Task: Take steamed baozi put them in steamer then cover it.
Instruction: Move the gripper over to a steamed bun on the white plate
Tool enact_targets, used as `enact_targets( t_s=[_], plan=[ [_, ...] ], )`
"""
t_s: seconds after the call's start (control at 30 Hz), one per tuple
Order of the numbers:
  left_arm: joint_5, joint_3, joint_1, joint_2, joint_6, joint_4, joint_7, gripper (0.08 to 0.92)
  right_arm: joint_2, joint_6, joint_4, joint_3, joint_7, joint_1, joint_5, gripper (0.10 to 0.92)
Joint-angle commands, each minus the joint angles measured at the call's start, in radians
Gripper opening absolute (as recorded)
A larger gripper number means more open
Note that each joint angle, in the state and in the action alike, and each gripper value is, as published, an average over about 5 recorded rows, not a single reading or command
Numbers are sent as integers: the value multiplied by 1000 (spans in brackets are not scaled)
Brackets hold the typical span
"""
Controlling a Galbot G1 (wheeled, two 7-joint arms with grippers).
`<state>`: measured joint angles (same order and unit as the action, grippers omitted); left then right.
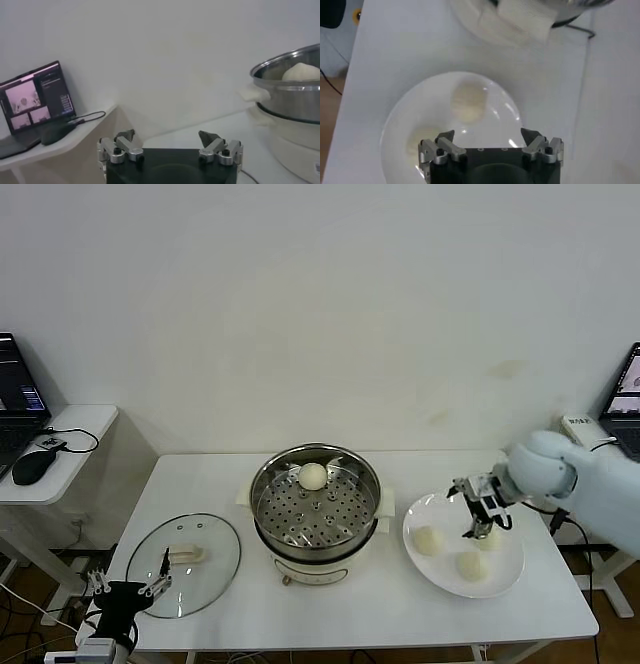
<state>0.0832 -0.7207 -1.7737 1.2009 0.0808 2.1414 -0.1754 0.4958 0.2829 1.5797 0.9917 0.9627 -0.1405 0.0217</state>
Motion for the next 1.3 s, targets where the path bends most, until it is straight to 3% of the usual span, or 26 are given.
enact_targets(
  t_s=[0.03,0.77,1.3],
  plan=[
    [-2,-1,-2,-1,5,1,-1,823,79,-16,-117,-124,-3,200,61,823],
    [-15,-33,-22,6,4,1,0,823,244,-38,-248,-156,-28,240,133,818],
    [-15,-35,-21,14,4,-2,1,823,221,-42,-228,-150,43,182,147,626]
  ],
)
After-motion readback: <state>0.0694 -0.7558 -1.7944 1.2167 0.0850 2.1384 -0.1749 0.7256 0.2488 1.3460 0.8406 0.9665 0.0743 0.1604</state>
